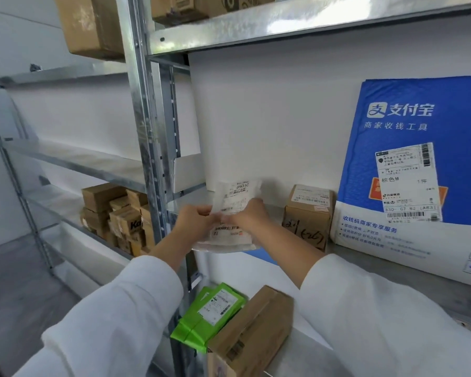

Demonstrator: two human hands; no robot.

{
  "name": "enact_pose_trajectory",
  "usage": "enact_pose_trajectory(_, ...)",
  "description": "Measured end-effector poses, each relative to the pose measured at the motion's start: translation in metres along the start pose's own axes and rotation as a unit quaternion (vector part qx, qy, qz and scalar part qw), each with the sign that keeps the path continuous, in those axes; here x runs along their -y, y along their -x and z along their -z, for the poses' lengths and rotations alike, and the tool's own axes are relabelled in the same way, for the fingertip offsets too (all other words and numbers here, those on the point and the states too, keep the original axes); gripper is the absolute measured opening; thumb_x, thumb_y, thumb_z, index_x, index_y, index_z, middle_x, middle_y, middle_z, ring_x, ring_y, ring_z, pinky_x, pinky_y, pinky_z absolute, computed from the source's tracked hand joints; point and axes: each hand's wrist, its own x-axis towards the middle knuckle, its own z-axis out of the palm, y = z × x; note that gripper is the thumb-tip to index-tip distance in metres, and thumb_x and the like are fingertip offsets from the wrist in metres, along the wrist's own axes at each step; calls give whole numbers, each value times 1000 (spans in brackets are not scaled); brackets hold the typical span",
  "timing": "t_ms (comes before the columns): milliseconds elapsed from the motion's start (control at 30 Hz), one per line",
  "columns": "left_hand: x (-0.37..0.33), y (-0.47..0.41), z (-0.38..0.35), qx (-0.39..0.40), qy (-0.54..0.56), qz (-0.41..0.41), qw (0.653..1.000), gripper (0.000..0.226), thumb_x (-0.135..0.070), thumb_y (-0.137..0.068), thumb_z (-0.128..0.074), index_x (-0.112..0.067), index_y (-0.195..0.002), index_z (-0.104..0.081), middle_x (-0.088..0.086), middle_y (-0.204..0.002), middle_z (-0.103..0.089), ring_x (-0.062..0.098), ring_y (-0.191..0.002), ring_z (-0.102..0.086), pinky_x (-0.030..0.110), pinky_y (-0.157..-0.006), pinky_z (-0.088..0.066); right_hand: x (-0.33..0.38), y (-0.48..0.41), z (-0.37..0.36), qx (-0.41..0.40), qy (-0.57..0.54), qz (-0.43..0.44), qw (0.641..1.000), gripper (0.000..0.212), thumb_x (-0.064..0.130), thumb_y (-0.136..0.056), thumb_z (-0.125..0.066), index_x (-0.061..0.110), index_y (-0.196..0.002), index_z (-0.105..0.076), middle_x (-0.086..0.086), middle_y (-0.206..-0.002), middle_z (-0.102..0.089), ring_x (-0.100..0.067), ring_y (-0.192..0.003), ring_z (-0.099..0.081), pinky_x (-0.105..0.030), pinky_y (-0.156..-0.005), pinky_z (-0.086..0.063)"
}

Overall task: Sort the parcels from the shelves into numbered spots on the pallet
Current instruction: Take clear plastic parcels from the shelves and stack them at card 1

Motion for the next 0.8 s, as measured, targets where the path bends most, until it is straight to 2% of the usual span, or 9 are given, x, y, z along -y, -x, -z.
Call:
enact_pose_trajectory(33,-2,8,2,-23,18,-5,1000,5,-19,-85,-72,-20,-89,-75,-6,-76,-70,10,-74,-64,16,-63,-50,3,7,-1,-8,-10,31,999,64,29,-81,-75,0,-126,-38,-5,-116,-55,-22,-95,-57,-19,-54,-44)
enact_pose_trajectory(100,-2,22,10,-84,75,-9,994,13,-22,-88,-68,-28,-76,-70,-11,-71,-65,13,-76,-62,20,-66,-49,13,22,-2,-27,-20,80,996,48,35,-96,-53,2,-128,-38,-8,-118,-55,-25,-98,-55,-23,-56,-41)
enact_pose_trajectory(200,3,45,24,-136,124,-6,983,13,-29,-90,-65,-24,-99,-73,-10,-81,-67,13,-81,-63,26,-79,-48,22,42,-1,-17,-34,115,993,40,36,-103,-32,4,-122,-46,-13,-115,-58,-24,-93,-54,-30,-73,-39)
enact_pose_trajectory(267,8,65,33,-147,144,-9,979,12,-29,-88,-68,-25,-97,-75,-5,-90,-72,19,-88,-68,34,-87,-54,18,55,-4,14,-66,107,992,36,36,-102,-33,8,-115,-50,-11,-111,-61,-25,-96,-59,-37,-83,-49)
enact_pose_trajectory(333,14,89,42,-155,158,-13,975,9,-25,-85,-72,-26,-93,-75,-2,-91,-75,20,-87,-71,36,-84,-57,10,71,-12,45,-136,82,986,31,35,-99,-42,10,-112,-54,-11,-109,-65,-27,-96,-64,-45,-87,-54)
enact_pose_trajectory(400,20,115,50,-162,185,-10,969,15,-18,-85,-73,-20,-99,-75,0,-91,-76,15,-79,-72,31,-75,-59,-2,90,-22,66,-196,66,976,27,32,-98,-49,10,-113,-56,-10,-106,-68,-24,-91,-67,-41,-79,-58)
enact_pose_trajectory(500,34,158,61,-170,215,0,962,20,-14,-83,-74,-15,-103,-74,4,-96,-76,20,-86,-72,34,-77,-59,-20,124,-35,105,-251,70,960,15,26,-97,-53,17,-107,-60,0,-95,-69,-12,-80,-67,-24,-59,-54)
enact_pose_trajectory(733,101,258,73,-257,203,88,941,24,-10,-86,-70,-11,-109,-72,2,-99,-75,17,-93,-72,32,-83,-59,-72,189,-84,245,-171,41,953,22,34,-98,-50,23,-115,-56,3,-102,-69,-11,-85,-68,-22,-58,-53)
enact_pose_trajectory(800,118,282,75,-271,193,110,937,21,-11,-86,-70,-11,-107,-72,3,-99,-75,19,-92,-72,34,-83,-58,-91,205,-100,264,-133,40,955,21,35,-99,-47,24,-114,-55,4,-106,-67,-10,-88,-65,-24,-63,-51)
